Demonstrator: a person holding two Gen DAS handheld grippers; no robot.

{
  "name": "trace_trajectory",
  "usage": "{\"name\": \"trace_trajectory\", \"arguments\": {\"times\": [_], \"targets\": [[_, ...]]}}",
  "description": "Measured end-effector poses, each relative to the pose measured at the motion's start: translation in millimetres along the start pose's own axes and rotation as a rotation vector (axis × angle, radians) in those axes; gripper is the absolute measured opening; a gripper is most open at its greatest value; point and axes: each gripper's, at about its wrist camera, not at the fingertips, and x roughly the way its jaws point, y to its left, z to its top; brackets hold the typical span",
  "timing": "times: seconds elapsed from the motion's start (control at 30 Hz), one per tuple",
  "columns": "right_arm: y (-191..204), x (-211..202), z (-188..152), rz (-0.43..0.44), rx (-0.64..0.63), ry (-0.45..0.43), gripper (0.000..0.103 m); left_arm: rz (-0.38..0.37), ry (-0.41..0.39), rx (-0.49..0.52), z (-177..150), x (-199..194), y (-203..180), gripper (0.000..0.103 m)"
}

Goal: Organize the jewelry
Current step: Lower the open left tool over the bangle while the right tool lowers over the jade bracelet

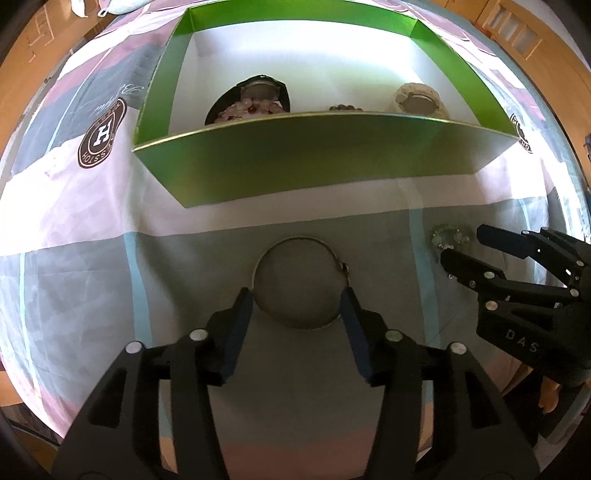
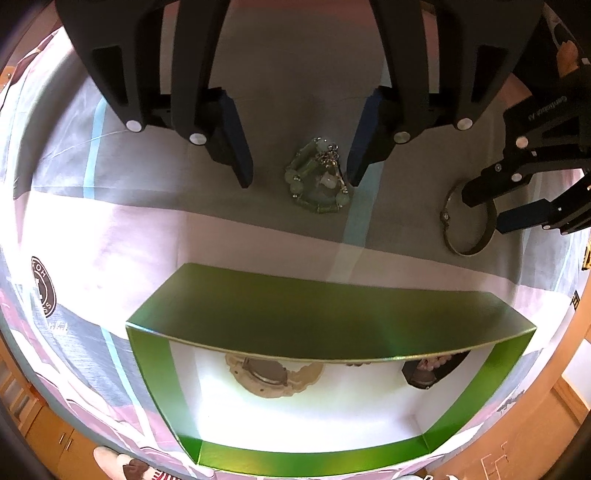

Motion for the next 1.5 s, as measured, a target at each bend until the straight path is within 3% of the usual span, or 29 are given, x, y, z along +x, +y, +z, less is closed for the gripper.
{"name": "trace_trajectory", "arguments": {"times": [0.27,0.33,0.73,0.9,1.5], "targets": [[7,4,1,-0.015,-0.014,0.010,0.055,0.016,-0.003,0.010,-3,6,-16,0.056],[5,7,2,-0.018,-0.018,0.011,0.059,0.015,-0.003,0.003,-5,4,-11,0.063],[9,9,4,-0.031,-0.026,0.012,0.062,0.035,0.019,0.024,-4,16,-24,0.069],[8,10,5,-0.034,-0.027,0.013,0.063,0.033,0.015,0.017,-9,12,-23,0.077],[20,15,-1,-0.069,-0.048,0.010,0.069,0.051,0.022,0.007,-10,13,-14,0.084]]}}
